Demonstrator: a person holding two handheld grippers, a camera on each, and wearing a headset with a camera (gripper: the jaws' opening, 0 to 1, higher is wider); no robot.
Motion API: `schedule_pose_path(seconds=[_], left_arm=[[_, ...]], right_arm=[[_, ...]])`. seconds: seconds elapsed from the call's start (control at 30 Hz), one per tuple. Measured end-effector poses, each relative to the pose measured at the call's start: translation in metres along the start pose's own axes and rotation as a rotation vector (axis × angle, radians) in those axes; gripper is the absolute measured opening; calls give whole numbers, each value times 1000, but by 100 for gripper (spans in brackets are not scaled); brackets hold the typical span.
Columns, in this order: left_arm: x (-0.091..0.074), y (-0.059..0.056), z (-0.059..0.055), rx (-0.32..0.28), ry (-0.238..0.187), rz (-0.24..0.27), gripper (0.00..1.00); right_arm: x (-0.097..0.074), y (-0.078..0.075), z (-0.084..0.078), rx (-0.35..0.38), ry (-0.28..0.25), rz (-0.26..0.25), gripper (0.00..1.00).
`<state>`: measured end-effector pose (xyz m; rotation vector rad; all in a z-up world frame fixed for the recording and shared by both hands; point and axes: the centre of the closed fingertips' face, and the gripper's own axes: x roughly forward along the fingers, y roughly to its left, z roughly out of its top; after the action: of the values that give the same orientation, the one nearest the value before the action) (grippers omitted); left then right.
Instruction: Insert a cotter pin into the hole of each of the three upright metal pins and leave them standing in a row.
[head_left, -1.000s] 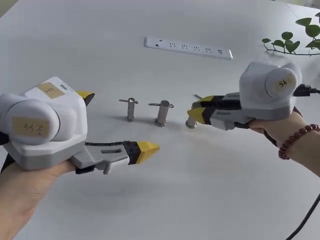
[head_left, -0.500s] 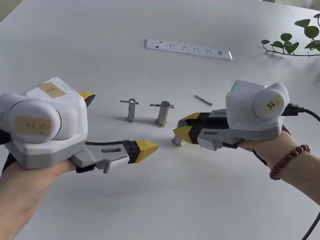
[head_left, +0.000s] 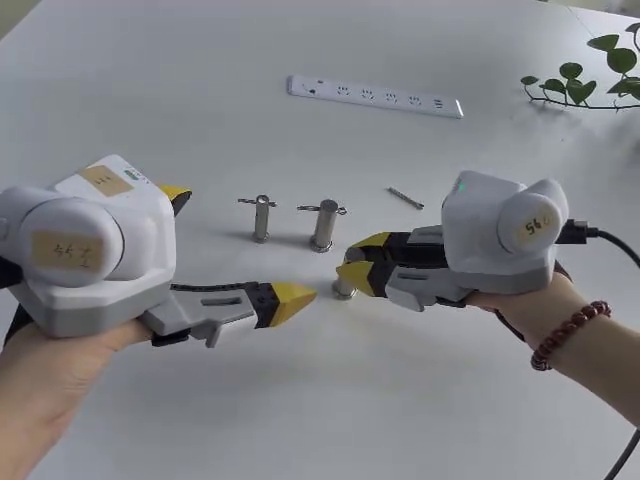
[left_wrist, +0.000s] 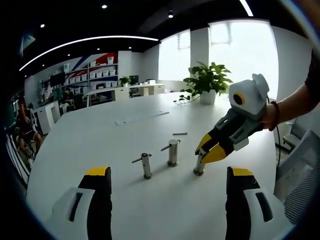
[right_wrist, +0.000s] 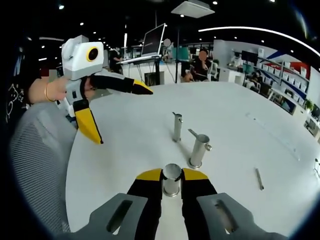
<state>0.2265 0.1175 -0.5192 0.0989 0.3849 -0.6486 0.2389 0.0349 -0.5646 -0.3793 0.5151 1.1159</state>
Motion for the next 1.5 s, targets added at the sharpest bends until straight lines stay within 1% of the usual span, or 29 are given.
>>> schedule_pose_path(seconds=[0.07, 0.2, 0.23, 0.27, 0.33, 0.4, 0.53, 0.6, 0.63, 0.73, 0.83, 1.0, 1.03, 1.1, 1.2, 1.27, 1.3, 1.37, 1.47, 1.5], left_arm=[[0, 0, -1, 0, 3, -1, 95], [0, -1, -2, -1, 9, -3, 96], [1, -1, -2, -1, 11, -4, 96], [1, -1, -3, 0, 13, -5, 96], [1, -1, -3, 1, 16, -5, 96], [1, -2, -3, 3, 17, -7, 96], [1, 0, -3, 1, 17, -4, 96], [1, -1, -3, 2, 16, -4, 96], [1, -1, -3, 2, 16, -4, 96], [1, -1, -3, 5, 15, 0, 95], [0, 1, -5, 11, 26, 8, 95], [0, 1, -4, 9, 22, 12, 95], [0, 1, -4, 10, 23, 12, 95], [0, 2, -4, 9, 21, 15, 95], [0, 3, -4, 11, 25, 17, 95], [0, 3, -5, 14, 26, 19, 94], [0, 3, -5, 14, 27, 17, 94], [0, 2, -5, 15, 28, 16, 94], [0, 2, -5, 19, 28, 15, 94], [0, 2, -5, 20, 28, 15, 94]], right_arm=[[0, 0, 0, 31, -9, 5, 9], [0, 2, 2, 28, -10, 8, 9], [1, 2, 2, 39, -14, 8, 11], [1, 3, 3, 50, -16, 18, 14], [2, 4, 2, 52, -10, 19, 18], [0, 5, 4, 46, -12, 22, 17], [-5, 5, 9, 58, -18, 25, 19], [-7, 1, 7, 65, -15, 26, 21], [-8, -3, 6, 78, -16, 23, 22], [-16, -8, 11, 112, -19, 21, 23], [-23, -13, 13, 105, -6, -2, 25], [-35, -29, 14, 143, 7, -42, 22], [-36, -31, 14, 141, 9, -46, 22], [-40, -40, 11, 137, 33, -71, 21], [-44, -51, 9, 137, 57, -90, 20], [-44, -56, 6, 127, 71, -88, 20], [-45, -63, 1, 124, 100, -100, 20], [-46, -71, -4, 103, 128, -104, 19], [-46, -83, -8, 107, 149, -117, 18], [-47, -89, -9, 96, 163, -129, 18]])
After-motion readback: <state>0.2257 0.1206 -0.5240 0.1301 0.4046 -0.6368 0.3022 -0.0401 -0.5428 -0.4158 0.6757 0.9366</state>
